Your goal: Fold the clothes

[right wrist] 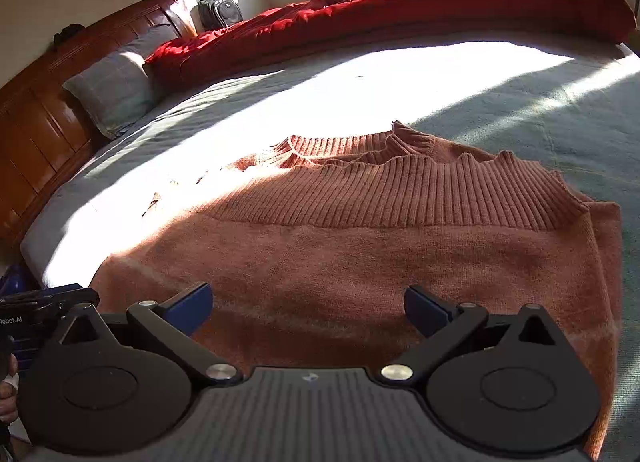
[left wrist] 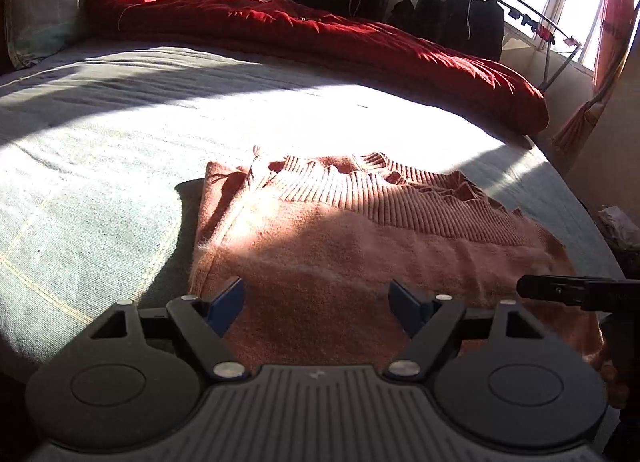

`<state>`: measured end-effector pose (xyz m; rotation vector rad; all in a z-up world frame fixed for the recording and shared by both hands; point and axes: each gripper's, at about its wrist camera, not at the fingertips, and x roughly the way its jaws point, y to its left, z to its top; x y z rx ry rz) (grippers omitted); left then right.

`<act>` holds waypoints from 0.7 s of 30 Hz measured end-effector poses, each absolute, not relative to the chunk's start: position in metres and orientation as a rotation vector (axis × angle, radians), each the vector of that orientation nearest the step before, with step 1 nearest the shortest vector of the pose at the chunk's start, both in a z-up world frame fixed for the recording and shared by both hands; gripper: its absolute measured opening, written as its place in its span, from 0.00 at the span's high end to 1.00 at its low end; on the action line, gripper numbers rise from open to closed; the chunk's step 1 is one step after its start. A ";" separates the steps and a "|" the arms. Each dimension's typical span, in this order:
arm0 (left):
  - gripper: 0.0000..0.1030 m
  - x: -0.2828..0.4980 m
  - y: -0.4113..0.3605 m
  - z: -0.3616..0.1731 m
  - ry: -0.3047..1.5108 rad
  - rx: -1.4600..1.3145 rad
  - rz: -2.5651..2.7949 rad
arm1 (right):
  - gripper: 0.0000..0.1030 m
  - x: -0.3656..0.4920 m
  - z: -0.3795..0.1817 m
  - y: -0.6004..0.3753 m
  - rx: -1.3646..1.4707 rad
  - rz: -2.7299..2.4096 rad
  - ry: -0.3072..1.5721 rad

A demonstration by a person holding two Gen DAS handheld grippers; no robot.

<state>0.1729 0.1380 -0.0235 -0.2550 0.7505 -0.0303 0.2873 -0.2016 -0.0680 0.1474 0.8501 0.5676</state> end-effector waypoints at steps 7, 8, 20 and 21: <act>0.22 0.225 0.125 -0.042 0.792 -0.291 -0.078 | 0.00 0.288 -0.074 -0.203 0.140 0.568 0.862; 0.22 0.227 0.128 -0.050 0.808 -0.303 -0.071 | 0.00 0.288 -0.075 -0.202 0.138 0.567 0.862; 0.19 0.228 0.120 -0.060 0.836 -0.265 -0.048 | 0.00 0.279 -0.064 -0.199 -0.017 0.321 0.737; 0.19 0.229 0.118 -0.060 0.841 -0.253 -0.046 | 0.00 0.280 -0.066 -0.200 -0.024 0.314 0.742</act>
